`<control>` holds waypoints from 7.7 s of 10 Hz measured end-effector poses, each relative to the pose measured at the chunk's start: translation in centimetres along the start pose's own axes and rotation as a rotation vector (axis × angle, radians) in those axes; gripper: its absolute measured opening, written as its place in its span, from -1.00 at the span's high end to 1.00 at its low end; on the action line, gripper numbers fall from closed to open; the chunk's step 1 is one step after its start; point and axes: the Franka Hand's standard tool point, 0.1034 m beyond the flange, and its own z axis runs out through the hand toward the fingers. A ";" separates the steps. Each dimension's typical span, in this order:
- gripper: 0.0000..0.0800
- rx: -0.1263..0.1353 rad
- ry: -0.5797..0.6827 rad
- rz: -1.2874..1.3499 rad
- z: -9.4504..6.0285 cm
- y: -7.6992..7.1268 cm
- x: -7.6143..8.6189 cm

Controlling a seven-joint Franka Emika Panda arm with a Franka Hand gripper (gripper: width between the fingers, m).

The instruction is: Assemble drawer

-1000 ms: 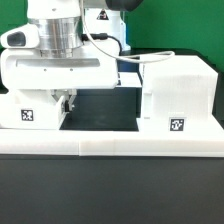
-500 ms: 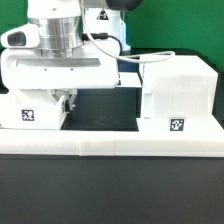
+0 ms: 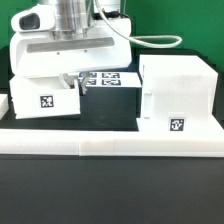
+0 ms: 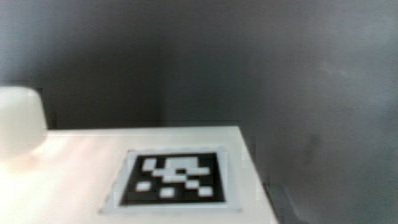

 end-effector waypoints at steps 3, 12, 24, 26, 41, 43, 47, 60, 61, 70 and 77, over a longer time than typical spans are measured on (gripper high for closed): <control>0.89 -0.008 -0.006 -0.146 0.2 0.0 -0.1; 0.89 -0.047 -0.036 -0.841 0.7 -1.6 0.0; 0.89 -0.056 -0.105 -1.360 1.8 -3.9 1.9; 0.89 -0.075 -0.083 -1.335 1.9 -4.1 2.1; 0.89 -0.087 -0.097 -1.381 3.2 -7.7 2.4; 0.89 -0.104 -0.085 -1.365 3.1 -7.9 2.6; 0.89 -0.119 -0.067 -1.373 3.3 -7.8 2.5; -0.59 -0.162 -0.178 -1.366 0.5 -7.4 3.8; -0.59 -0.165 -0.187 -1.363 -0.8 -7.4 4.0; -0.62 -0.053 -0.188 -1.541 -2.1 0.2 4.3; -0.62 0.152 -0.026 -1.500 -0.8 0.8 5.5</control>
Offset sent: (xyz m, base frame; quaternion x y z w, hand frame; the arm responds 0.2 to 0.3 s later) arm 0.0005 0.0277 -0.0044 -0.0490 0.0234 -0.2450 0.9680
